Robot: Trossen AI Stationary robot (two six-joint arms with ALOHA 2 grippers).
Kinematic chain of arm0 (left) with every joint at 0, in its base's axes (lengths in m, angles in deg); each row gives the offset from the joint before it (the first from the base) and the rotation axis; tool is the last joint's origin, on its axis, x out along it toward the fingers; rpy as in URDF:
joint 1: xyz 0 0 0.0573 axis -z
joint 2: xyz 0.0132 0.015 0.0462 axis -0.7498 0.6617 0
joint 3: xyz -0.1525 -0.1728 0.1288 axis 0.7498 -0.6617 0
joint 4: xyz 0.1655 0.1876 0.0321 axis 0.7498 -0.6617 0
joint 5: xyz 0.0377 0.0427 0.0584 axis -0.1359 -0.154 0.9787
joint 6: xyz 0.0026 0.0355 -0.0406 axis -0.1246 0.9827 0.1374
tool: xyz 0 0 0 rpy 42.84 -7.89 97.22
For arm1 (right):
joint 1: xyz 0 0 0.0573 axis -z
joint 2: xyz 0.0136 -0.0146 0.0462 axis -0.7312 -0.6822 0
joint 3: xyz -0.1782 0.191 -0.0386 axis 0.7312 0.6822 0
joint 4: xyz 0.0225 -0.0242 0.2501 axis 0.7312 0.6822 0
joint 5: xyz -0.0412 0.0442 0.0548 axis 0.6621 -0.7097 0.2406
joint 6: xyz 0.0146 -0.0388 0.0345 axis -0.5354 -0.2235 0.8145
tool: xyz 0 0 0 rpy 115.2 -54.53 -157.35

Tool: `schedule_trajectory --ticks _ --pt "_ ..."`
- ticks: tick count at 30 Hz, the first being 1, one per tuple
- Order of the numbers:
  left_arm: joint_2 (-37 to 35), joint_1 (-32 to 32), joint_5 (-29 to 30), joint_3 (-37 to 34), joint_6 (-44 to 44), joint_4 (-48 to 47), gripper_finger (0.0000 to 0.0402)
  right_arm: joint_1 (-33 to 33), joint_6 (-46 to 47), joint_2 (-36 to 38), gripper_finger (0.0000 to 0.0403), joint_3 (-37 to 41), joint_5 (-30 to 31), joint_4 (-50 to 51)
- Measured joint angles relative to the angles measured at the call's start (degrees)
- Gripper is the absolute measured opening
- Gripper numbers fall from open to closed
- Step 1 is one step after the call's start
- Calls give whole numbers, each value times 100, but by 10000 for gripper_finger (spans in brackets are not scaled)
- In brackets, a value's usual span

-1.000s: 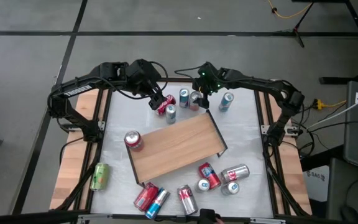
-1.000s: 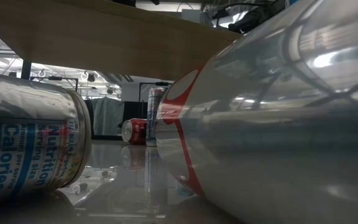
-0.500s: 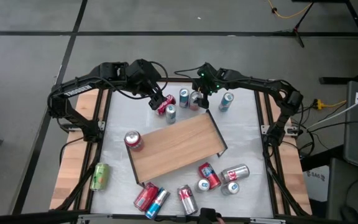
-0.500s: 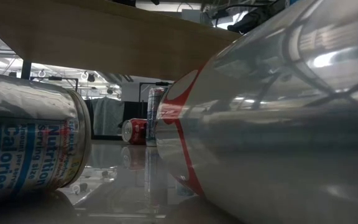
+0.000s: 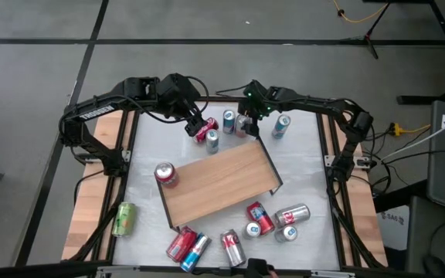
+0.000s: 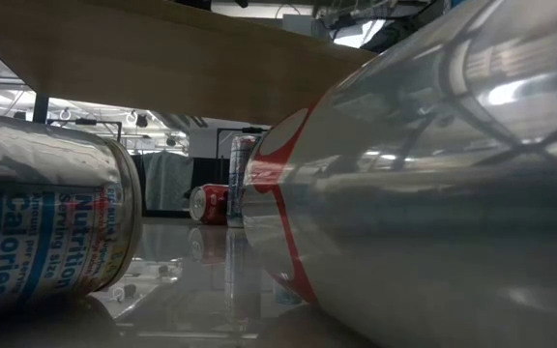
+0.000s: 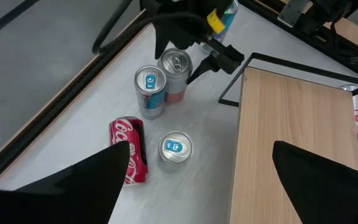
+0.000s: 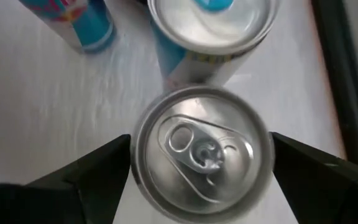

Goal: Place canned beverage on shelf
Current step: Put the orange white soda can on the shelf

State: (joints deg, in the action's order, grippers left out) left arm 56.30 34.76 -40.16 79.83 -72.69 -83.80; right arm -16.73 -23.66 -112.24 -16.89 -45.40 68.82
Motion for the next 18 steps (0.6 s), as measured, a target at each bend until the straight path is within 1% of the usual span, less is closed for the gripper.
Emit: schedule_trajectory --ticks 4,10,13,18 --pt "0 1 -1 0 -2 0 386 -77 8 -79 358 4 151 -4" --pt "0 1 12 0 -2 0 386 -148 8 -79 353 4 188 -9" --pt "0 -1 16 0 -2 0 386 -150 10 -79 331 4 222 -9" --pt "0 1 17 0 -2 0 386 -150 19 -79 278 2 214 -14"
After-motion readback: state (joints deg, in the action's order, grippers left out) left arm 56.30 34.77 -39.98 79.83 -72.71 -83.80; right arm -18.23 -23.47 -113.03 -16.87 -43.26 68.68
